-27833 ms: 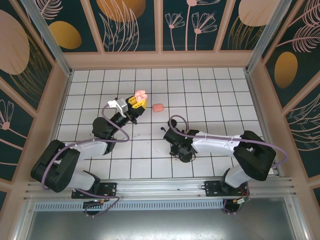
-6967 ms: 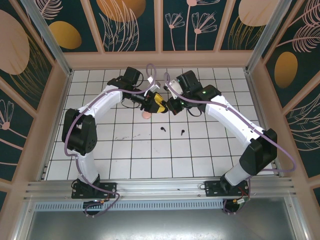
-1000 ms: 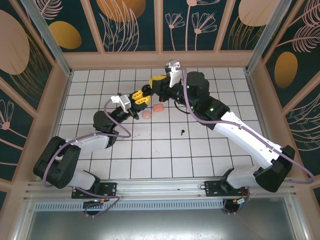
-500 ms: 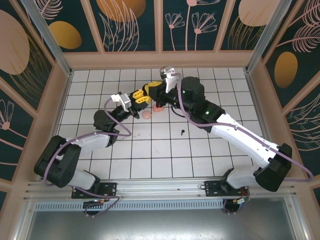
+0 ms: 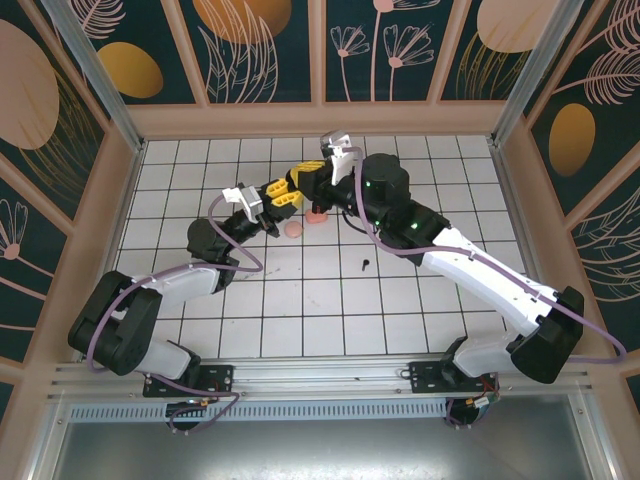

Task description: Insert the wireless bluetooth earbuds into the charging case

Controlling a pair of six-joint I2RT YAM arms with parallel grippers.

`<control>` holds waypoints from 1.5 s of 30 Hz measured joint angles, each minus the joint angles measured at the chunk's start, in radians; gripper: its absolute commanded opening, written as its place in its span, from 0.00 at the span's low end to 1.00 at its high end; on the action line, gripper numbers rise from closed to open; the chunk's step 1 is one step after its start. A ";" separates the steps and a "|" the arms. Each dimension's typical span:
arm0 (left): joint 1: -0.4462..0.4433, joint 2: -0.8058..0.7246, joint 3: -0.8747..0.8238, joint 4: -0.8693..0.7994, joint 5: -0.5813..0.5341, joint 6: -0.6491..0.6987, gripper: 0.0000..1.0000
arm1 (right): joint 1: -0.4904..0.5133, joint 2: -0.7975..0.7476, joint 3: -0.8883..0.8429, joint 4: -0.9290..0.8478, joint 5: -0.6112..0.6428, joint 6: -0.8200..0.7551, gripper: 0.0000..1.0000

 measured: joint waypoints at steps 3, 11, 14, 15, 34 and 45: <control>0.000 -0.002 0.005 -0.016 0.003 0.000 0.00 | 0.000 0.003 0.000 0.000 0.009 -0.019 0.09; 0.000 -0.002 0.010 -0.067 0.006 -0.004 0.00 | 0.006 0.023 0.000 -0.004 0.012 -0.045 0.07; 0.000 -0.003 0.011 -0.072 0.006 -0.004 0.00 | 0.012 0.023 0.000 -0.007 0.012 -0.045 0.07; -0.001 -0.004 0.011 -0.073 0.006 -0.004 0.00 | 0.012 0.023 -0.001 -0.007 0.012 -0.045 0.07; -0.007 -0.013 0.011 -0.125 0.025 -0.003 0.00 | 0.011 -0.008 -0.050 -0.002 0.075 -0.044 0.03; -0.007 -0.020 0.011 -0.143 0.025 0.001 0.00 | 0.007 -0.009 -0.050 -0.010 0.066 -0.047 0.02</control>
